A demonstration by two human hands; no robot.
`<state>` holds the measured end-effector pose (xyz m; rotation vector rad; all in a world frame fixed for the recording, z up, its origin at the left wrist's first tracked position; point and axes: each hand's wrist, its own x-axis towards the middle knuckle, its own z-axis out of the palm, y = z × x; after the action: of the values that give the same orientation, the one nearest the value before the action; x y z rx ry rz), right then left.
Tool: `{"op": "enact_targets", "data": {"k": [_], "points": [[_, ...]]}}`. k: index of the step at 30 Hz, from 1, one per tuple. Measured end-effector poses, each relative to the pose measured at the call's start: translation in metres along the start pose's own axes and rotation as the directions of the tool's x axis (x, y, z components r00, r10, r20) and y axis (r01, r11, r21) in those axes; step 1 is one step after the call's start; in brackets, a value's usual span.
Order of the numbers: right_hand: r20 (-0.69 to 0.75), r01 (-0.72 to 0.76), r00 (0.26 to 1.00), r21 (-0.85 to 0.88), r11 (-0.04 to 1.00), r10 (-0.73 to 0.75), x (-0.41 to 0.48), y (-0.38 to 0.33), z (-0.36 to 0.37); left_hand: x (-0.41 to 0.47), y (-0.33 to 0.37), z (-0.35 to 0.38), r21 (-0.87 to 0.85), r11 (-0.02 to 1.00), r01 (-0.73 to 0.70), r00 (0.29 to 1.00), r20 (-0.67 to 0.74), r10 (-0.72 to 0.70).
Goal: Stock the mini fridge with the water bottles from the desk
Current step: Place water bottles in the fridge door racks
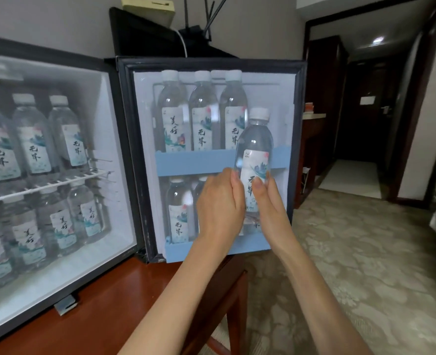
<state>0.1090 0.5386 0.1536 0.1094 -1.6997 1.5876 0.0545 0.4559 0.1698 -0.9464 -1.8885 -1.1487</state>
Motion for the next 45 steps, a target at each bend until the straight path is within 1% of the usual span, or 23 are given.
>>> {"op": "enact_targets", "data": {"k": [5,10,11,15,20,22,24,25,27,29,31,37,39,41,43,45], "points": [[-0.021,0.054,0.998,-0.083,0.995,-0.056,0.027,-0.022,-0.016,0.038,0.016,0.008,-0.025,0.997,-0.078,0.997,-0.022,0.078],[-0.046,0.094,0.994,-0.124,0.988,-0.101,0.055,-0.042,-0.024,0.069,0.025,0.013,-0.024,0.991,-0.134,0.991,0.004,0.134],[-0.046,0.106,0.993,-0.122,0.987,-0.112,0.061,-0.046,-0.024,0.074,0.026,0.014,-0.049,0.989,-0.138,0.990,-0.003,0.138],[-0.046,0.165,0.984,-0.095,0.982,-0.170,0.084,-0.059,-0.025,0.091,0.034,0.015,-0.255,0.958,-0.129,0.992,-0.022,0.128],[-0.016,0.202,0.978,-0.125,0.971,-0.206,0.107,-0.068,-0.035,0.103,0.035,0.023,-0.355,0.923,-0.151,0.988,-0.031,0.150],[0.007,0.224,0.974,-0.150,0.963,-0.225,0.111,-0.070,-0.039,0.107,0.035,0.028,-0.370,0.913,-0.170,0.985,-0.065,0.157],[0.027,0.225,0.974,-0.170,0.959,-0.224,0.113,-0.069,-0.042,0.109,0.034,0.032,-0.375,0.908,-0.187,0.980,-0.128,0.149],[0.030,0.221,0.975,-0.162,0.962,-0.219,0.114,-0.068,-0.043,0.108,0.034,0.032,-0.393,0.897,-0.202,0.976,-0.158,0.151],[0.019,0.205,0.979,-0.111,0.972,-0.204,0.114,-0.063,-0.045,0.102,0.033,0.034,-0.420,0.864,-0.279,0.954,-0.220,0.201],[-0.004,0.200,0.980,-0.047,0.979,-0.200,0.113,-0.059,-0.047,0.098,0.032,0.036,-0.405,0.842,-0.357,0.929,-0.253,0.272],[-0.013,0.199,0.980,-0.013,0.980,-0.199,0.115,-0.057,-0.048,0.098,0.031,0.039,-0.381,0.835,-0.396,0.913,-0.260,0.314],[0.012,0.219,0.976,-0.093,0.971,-0.218,0.121,-0.053,-0.047,0.096,0.021,0.045,-0.362,0.850,-0.382,0.918,-0.255,0.303],[0.014,0.226,0.974,-0.106,0.968,-0.226,0.123,-0.052,-0.048,0.095,0.017,0.046,-0.332,0.860,-0.387,0.917,-0.231,0.324],[0.009,0.228,0.973,-0.095,0.969,-0.229,0.125,-0.050,-0.049,0.093,0.011,0.047,-0.232,0.893,-0.387,0.918,-0.193,0.347],[0.001,0.227,0.974,-0.084,0.970,-0.227,0.128,-0.047,-0.049,0.088,0.001,0.048,-0.087,0.923,-0.375,0.920,-0.155,0.359],[-0.010,0.221,0.975,-0.087,0.971,-0.223,0.131,-0.045,-0.050,0.081,-0.008,0.051,0.019,0.912,-0.411,0.902,-0.134,0.409]]}}
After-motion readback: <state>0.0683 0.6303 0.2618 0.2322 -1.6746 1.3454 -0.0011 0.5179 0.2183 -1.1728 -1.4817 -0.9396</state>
